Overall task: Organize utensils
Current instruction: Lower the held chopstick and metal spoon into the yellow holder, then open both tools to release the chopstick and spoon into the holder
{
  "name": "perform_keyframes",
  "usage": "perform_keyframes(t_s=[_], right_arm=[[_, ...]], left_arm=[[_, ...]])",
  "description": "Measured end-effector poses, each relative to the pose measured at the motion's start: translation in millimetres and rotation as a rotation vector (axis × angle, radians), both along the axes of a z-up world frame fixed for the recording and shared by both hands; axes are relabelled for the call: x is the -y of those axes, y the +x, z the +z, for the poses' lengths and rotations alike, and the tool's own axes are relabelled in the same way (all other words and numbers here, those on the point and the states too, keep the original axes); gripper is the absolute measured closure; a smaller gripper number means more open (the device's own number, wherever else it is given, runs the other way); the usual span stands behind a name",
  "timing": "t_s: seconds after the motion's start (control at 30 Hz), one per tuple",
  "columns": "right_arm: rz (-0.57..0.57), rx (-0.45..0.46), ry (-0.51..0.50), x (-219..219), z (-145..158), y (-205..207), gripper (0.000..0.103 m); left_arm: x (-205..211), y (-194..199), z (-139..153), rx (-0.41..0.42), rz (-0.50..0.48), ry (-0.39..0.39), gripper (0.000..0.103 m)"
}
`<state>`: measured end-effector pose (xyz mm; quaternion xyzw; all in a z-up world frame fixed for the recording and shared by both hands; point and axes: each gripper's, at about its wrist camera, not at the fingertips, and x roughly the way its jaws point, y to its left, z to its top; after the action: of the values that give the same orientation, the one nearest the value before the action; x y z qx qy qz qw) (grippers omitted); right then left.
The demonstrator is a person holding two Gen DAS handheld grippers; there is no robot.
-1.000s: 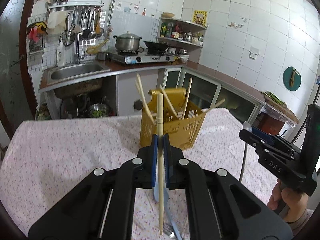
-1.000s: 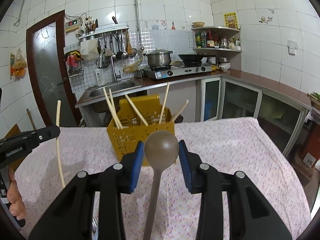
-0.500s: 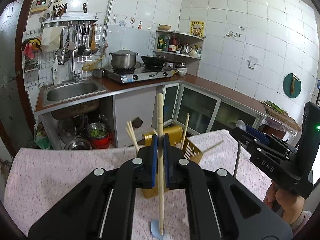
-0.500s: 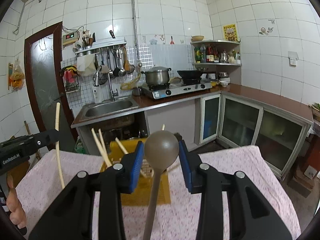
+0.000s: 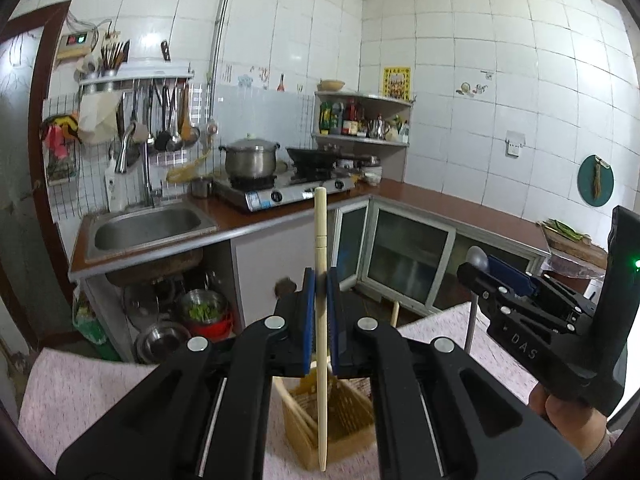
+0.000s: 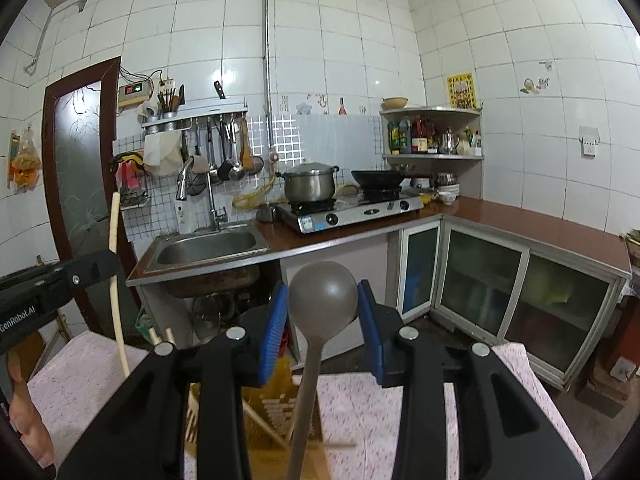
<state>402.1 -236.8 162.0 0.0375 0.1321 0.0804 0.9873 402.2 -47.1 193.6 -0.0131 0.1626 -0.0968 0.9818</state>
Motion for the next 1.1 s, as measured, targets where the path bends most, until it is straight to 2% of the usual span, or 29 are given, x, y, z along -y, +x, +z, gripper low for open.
perform_keyframes(t_s=[0.2,0.4,0.57,0.73,0.83,0.9,0.93,0.97,1.0,1.1], right_arm=[[-0.011,0.057,0.028,-3.3,-6.1,22.0,0.067],[-0.032,0.141,-0.023,-13.8,-27.8,24.4,0.067],[-0.025,0.166,-0.079,-20.9,-50.4,25.3,0.067],[-0.003,0.135,-0.111,-24.6,-66.6,16.0,0.067],[0.01,0.095,-0.125,-26.3,-75.3,6.5,0.066],[0.026,0.053,-0.147,-28.7,-81.2,0.2,0.059],[0.028,0.045,-0.155,-28.6,-83.2,-5.6,0.054],[0.028,0.04,-0.159,-27.9,-84.2,-10.0,0.041],[0.028,0.03,-0.157,-25.6,-83.7,-17.0,0.037],[0.031,0.007,-0.143,-18.8,-83.0,-34.3,0.034]], left_arm=[[11.3,16.1,-3.0,0.092,0.011,0.018,0.099],[14.6,20.9,-39.2,0.155,0.013,-0.005,0.098],[14.0,25.0,-74.3,0.14,0.021,-0.007,0.098],[4.8,22.5,-101.2,0.063,0.019,-0.024,0.098],[1.8,16.0,-110.8,0.028,0.034,-0.004,0.098],[-1.9,8.8,-114.2,-0.003,0.051,0.01,0.083],[-5.1,4.5,-113.9,-0.013,0.056,0.001,0.067],[-9.5,0.3,-112.9,-0.022,0.065,-0.009,0.052],[-14.1,-4.2,-111.1,-0.031,0.075,-0.019,0.048],[-33.0,-24.9,-105.1,-0.065,0.101,-0.044,0.033]])
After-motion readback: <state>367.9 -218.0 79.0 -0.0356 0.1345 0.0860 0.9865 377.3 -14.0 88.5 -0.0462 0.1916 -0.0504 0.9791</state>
